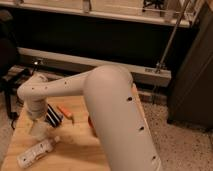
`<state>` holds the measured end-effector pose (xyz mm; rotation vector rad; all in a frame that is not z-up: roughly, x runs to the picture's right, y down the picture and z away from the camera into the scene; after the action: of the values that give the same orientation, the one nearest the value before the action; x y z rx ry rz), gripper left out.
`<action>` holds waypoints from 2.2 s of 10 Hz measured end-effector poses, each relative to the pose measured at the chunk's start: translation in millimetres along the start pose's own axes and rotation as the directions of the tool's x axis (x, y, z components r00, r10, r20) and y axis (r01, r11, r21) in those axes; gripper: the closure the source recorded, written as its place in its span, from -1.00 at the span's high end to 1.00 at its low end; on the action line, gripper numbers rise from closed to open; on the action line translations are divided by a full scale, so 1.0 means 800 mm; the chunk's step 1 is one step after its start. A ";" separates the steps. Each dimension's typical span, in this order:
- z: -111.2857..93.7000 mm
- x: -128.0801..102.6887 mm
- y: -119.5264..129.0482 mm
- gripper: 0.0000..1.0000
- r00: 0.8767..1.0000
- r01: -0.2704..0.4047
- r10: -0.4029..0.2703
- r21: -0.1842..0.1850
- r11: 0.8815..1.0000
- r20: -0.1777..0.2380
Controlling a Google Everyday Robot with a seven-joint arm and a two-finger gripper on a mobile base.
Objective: Pick up the ceramic cup
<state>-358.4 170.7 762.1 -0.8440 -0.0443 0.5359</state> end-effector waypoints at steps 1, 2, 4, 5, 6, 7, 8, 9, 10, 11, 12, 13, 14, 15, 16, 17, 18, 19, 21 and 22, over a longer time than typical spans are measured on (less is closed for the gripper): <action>0.000 0.000 0.000 -1.00 1.000 0.001 -0.001 -0.001 1.000 -0.002; 0.000 0.000 0.001 -1.00 1.000 0.002 -0.002 -0.005 1.000 -0.004; 0.002 -0.003 0.004 -1.00 1.000 0.006 -0.006 -0.011 1.000 -0.007; 0.003 -0.004 0.004 -1.00 1.000 0.009 -0.009 -0.013 1.000 -0.010; 0.003 -0.004 0.004 -1.00 1.000 0.010 -0.010 -0.014 1.000 -0.013; 0.004 -0.005 0.004 -1.00 1.000 0.011 -0.011 -0.014 1.000 -0.015; 0.004 -0.006 0.004 -1.00 1.000 0.011 -0.011 -0.013 1.000 -0.017; 0.004 -0.007 0.003 -1.00 1.000 0.011 -0.011 -0.012 1.000 -0.020; 0.005 -0.007 0.003 -0.92 1.000 0.009 -0.010 -0.013 1.000 -0.020; 0.006 -0.008 0.002 -0.74 1.000 0.007 -0.008 -0.016 1.000 -0.018; 0.006 -0.009 0.003 -0.55 1.000 0.007 -0.008 -0.023 1.000 -0.012; 0.006 -0.012 0.003 -0.36 1.000 0.010 -0.010 -0.031 0.999 -0.002; 0.005 -0.014 0.003 -0.13 1.000 0.010 -0.009 -0.040 0.999 0.010; 0.005 -0.014 0.002 0.06 1.000 0.008 -0.008 -0.047 0.999 0.018; 0.005 -0.014 0.002 0.22 1.000 0.008 -0.007 -0.052 0.999 0.023; 0.005 -0.013 0.003 0.46 1.000 0.009 -0.007 -0.061 0.998 0.026; 0.005 -0.013 0.004 0.58 1.000 0.013 -0.012 -0.062 0.998 0.027; 0.006 -0.012 0.005 0.60 1.000 0.017 -0.016 -0.063 0.998 0.026; 0.006 -0.012 0.005 0.60 0.999 0.025 -0.024 -0.064 0.998 0.025; 0.006 -0.011 0.005 0.60 0.999 0.026 -0.025 -0.064 0.998 0.021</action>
<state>-368.5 172.1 764.2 -0.8996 -0.0912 0.5209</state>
